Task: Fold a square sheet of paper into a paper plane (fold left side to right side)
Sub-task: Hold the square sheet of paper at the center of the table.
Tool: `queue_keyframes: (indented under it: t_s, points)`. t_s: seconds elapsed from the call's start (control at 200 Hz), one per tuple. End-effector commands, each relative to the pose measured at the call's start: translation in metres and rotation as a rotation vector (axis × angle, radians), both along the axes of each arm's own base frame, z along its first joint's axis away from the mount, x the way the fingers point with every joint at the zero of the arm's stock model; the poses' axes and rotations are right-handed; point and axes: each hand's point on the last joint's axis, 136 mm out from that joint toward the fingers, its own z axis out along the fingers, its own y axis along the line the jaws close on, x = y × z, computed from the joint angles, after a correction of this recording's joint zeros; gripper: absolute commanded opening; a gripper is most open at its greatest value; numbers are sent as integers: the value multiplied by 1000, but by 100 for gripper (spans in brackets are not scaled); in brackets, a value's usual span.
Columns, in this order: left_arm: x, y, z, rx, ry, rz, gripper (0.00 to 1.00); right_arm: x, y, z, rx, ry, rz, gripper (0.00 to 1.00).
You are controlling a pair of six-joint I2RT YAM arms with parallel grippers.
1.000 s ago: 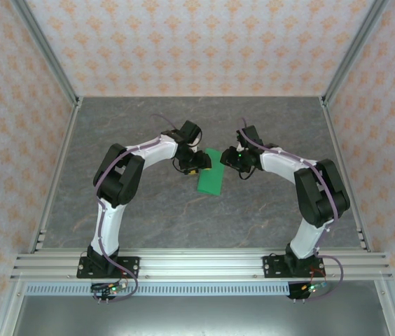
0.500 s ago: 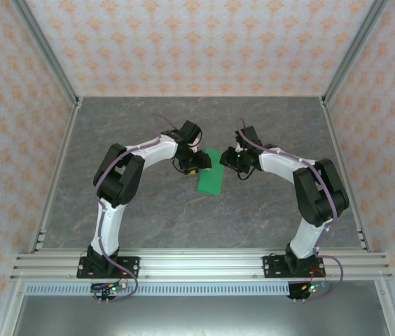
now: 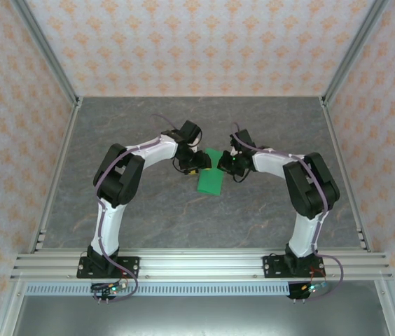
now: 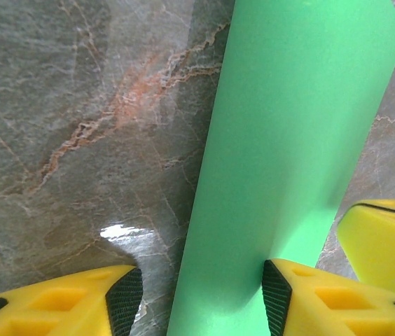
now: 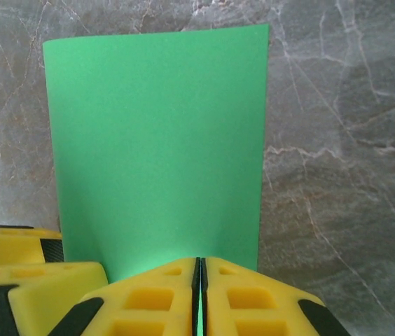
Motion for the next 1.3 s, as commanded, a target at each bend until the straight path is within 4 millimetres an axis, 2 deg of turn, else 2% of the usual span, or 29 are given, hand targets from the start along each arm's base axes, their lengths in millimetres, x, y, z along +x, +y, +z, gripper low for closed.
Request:
queue_keyframes:
  t_s: [0.0,0.23,0.335,0.706,0.806,0.896,1.011,1.146,1.291]
  points:
    - [-10,15,-51,125,55,10,55,4,4,-3,-5,11,-2,14]
    - [-9,14,-48,118,48,8,55,-4,-2,-20,-54,65,-2,14]
    - [-7,12,-38,105,31,3,55,-9,-5,-28,-76,97,1,14]
    - [13,24,50,75,-174,12,60,-19,-16,-40,-147,153,13,14]
    - [14,19,68,29,-223,2,58,-20,-16,-40,-149,156,14,14]
    - [11,5,72,-50,-227,-28,48,-19,-15,-39,-146,152,15,14]
    - [9,-13,68,-124,-216,-65,35,-18,-14,-38,-141,151,17,14]
    - [6,-34,56,-189,-173,-109,29,-18,-14,-39,-141,152,16,14]
    - [7,-33,39,-168,-143,-100,27,-18,-14,-38,-141,153,17,14]
